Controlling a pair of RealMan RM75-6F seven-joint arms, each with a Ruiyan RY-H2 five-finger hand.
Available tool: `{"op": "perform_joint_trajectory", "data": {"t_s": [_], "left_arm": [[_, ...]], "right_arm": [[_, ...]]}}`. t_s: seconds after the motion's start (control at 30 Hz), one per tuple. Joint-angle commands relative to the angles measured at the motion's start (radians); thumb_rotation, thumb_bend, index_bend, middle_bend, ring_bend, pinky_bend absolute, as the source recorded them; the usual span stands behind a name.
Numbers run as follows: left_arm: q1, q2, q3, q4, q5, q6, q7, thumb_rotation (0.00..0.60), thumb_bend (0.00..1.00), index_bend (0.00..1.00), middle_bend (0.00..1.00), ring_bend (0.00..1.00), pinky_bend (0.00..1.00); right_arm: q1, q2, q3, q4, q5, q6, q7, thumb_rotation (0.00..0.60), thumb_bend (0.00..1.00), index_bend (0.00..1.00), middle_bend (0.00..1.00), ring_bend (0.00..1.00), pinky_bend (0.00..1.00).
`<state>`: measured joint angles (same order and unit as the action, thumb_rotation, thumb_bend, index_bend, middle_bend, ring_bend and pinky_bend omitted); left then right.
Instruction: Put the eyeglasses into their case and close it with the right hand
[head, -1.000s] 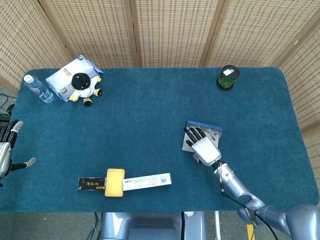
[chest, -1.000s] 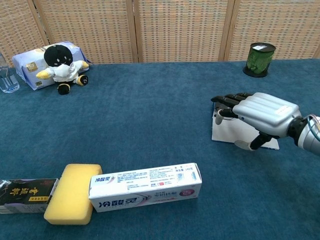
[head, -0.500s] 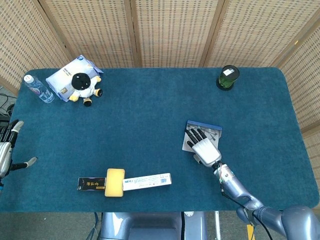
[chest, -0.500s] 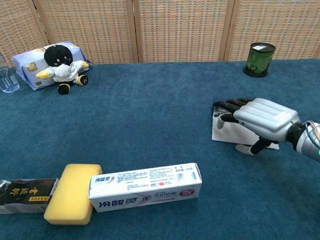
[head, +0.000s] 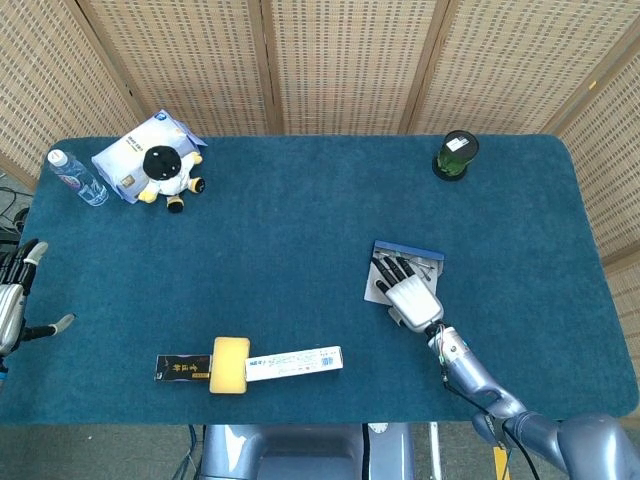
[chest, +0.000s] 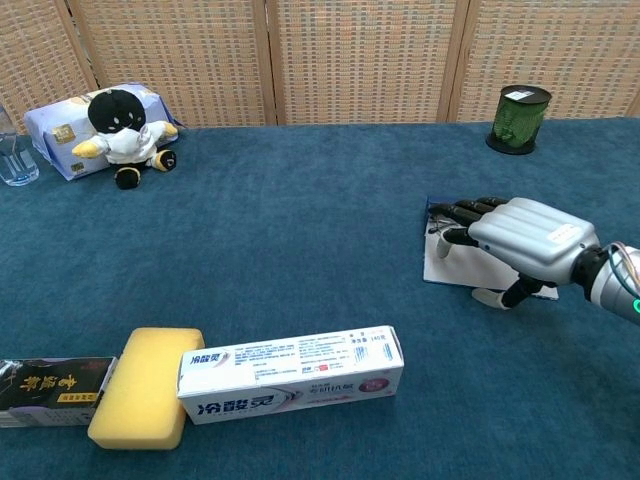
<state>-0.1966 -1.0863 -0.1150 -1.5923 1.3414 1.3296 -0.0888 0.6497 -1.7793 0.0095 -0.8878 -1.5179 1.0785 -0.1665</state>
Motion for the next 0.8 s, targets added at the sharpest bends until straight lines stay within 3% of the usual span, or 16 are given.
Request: {"op": "perform_joint_trajectory", "data": {"t_s": [0.03, 0.27, 0.57, 0.8], "left_arm": [[0.000, 0.000, 0.001, 0.000, 0.000, 0.000, 0.001, 0.600, 0.00, 0.00, 0.00, 0.00, 0.00], [0.000, -0.001, 0.001, 0.000, 0.000, 0.000, 0.001, 0.600, 0.00, 0.00, 0.00, 0.00, 0.00], [0.000, 0.000, 0.001, 0.000, 0.000, 0.001, 0.000, 0.600, 0.00, 0.00, 0.00, 0.00, 0.00], [0.000, 0.000, 0.001, 0.001, 0.000, 0.000, 0.000, 0.600, 0.00, 0.00, 0.00, 0.00, 0.00]], "right_arm": [[0.000, -0.003, 0.006, 0.008, 0.002, -0.002, 0.002, 0.600, 0.40, 0.28, 0.00, 0.00, 0.11], [0.000, -0.009, 0.010, 0.023, 0.000, -0.008, -0.001, 0.600, 0.41, 0.28, 0.00, 0.00, 0.11], [-0.002, -0.019, 0.019, 0.046, -0.009, 0.012, 0.004, 0.600, 0.57, 0.32, 0.00, 0.00, 0.11], [0.004, -0.025, 0.050, 0.065, 0.006, 0.021, 0.029, 0.600, 0.57, 0.32, 0.00, 0.00, 0.11]]}}
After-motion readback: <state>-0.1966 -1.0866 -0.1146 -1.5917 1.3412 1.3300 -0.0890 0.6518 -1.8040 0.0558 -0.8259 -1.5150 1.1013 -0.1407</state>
